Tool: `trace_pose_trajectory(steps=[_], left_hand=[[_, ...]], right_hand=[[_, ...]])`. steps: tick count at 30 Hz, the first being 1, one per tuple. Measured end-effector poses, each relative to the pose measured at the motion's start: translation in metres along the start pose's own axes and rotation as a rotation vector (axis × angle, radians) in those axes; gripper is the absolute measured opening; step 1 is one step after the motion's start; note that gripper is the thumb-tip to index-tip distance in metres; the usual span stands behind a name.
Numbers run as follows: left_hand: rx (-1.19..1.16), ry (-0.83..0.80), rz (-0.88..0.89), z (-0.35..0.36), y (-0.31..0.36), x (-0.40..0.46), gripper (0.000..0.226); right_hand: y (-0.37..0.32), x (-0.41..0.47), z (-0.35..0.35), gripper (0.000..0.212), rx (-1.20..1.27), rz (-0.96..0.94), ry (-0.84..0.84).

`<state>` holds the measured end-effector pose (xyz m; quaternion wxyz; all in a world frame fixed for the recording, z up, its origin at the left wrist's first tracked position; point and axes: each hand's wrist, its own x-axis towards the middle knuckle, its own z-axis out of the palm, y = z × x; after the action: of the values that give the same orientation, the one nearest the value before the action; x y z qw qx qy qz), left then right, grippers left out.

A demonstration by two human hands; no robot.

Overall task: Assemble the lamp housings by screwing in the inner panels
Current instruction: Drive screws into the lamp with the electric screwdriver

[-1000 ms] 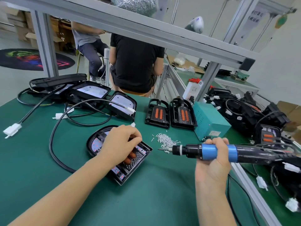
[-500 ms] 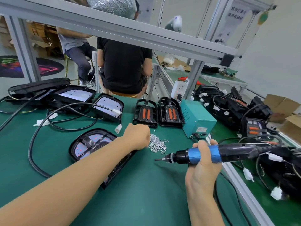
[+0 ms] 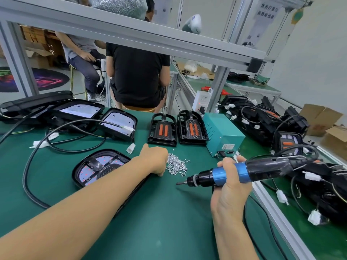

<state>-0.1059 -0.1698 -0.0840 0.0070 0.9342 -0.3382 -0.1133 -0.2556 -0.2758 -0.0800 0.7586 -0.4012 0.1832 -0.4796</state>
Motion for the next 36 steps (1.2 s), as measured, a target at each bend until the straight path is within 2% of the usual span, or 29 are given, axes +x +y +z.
trace_pose_trajectory(steps=[3, 5, 7, 11, 15, 18, 24, 27, 36], left_hand=[[-0.003, -0.010, 0.020, -0.002, -0.001, -0.002, 0.021], [-0.087, 0.030, 0.051, -0.007, -0.004, -0.006, 0.020], [-0.306, 0.104, 0.076, -0.011, -0.010, -0.015, 0.012], [-0.905, 0.240, 0.186, -0.014, -0.027, -0.049, 0.011], [-1.274, 0.328, 0.234, -0.006, -0.041, -0.086, 0.016], [-1.459, 0.352, 0.250, 0.002, -0.046, -0.107, 0.018], [-1.580, 0.384, 0.236, 0.008, -0.053, -0.134, 0.013], [-1.613, 0.386, 0.242, 0.009, -0.056, -0.145, 0.005], [-1.651, 0.369, 0.242, 0.017, -0.067, -0.157, 0.002]], right_hand=[[-0.005, -0.001, 0.003, 0.028, 0.015, 0.014, 0.004], [-0.011, -0.001, 0.004, 0.027, 0.051, 0.027, -0.004], [-0.018, -0.002, 0.006, 0.026, 0.082, 0.031, -0.020], [-0.034, -0.005, 0.013, 0.027, 0.185, 0.050, -0.051], [-0.046, -0.012, 0.024, 0.026, 0.345, 0.123, -0.123], [-0.051, -0.021, 0.037, 0.023, 0.416, 0.147, -0.179], [-0.053, -0.041, 0.059, 0.024, 0.440, 0.146, -0.311], [-0.050, -0.048, 0.065, 0.021, 0.401, 0.138, -0.327], [-0.042, -0.061, 0.075, 0.021, 0.364, 0.159, -0.389]])
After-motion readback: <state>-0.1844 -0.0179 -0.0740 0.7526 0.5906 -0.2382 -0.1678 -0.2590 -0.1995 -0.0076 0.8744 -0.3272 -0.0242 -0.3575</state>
